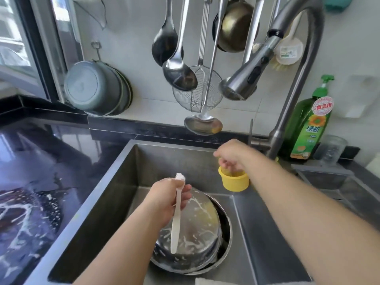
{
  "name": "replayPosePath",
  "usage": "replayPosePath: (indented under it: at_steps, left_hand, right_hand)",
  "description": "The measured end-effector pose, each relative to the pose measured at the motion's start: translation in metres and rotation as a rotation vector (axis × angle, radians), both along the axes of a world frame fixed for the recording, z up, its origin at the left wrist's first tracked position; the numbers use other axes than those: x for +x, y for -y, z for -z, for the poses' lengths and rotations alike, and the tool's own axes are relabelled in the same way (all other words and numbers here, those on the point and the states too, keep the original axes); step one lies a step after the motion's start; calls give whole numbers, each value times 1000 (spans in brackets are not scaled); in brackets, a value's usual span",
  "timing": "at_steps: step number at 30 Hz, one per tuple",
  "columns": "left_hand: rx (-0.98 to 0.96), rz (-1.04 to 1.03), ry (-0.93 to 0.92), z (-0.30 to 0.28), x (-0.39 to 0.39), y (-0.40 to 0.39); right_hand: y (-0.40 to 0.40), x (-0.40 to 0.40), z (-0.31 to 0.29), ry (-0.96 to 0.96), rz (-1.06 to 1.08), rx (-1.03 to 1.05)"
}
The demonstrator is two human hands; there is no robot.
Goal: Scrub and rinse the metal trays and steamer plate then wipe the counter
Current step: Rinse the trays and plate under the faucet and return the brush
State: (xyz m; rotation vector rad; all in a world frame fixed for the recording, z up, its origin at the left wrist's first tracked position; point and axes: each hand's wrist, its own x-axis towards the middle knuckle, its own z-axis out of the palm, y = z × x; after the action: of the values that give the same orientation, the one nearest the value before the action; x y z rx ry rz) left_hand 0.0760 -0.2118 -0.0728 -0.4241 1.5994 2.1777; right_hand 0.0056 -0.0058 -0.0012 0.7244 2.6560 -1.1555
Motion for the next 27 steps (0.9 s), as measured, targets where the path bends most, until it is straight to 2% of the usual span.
replayPosePath:
  at_steps: [3, 4, 6, 8, 11, 13, 14, 16, 18, 21, 23, 27]
  left_hand:
    - [-22, -4, -13, -1, 1, 1]
    - [-19, -19, -16, -1, 1, 1]
    - [-17, -27, -27, -2, 1, -1]
    - [-3, -23, -28, -2, -1, -2]
    - [-31, -19, -49, 1, -4, -1]
    - [-64, -19, -57, 4, -5, -1]
    - [-66, -14, -56, 5, -7, -1]
    - [-72, -5, -61, 7, -9, -3]
    - [-89, -8, -71, 8, -11, -4]
    - [-95, 18, -80, 6, -8, -4]
    - [-137, 59, -116, 4, -4, -3]
    - [-213, 70, -176, 2, -2, -4]
  right_hand:
    - [-34, -7, 5, -377, 352, 313]
    - [-48, -7, 1, -418, 403, 341]
    - [-63, -4, -10, -374, 367, 201]
    - [-54, 4, -18, -268, 221, 54]
    - [-45, 14, -19, -212, 98, 44]
    - [-44, 27, -17, -220, 71, -34]
    - [-42, 35, -20, -292, 86, -81]
    - [-35, 55, -39, -580, 126, -188]
    - [-19, 77, -71, -851, 85, -416]
    - [10, 96, -119, -978, -124, -768]
    - [25, 90, -140, -1010, -135, -799]
    - [38, 74, -150, -1083, 20, -635]
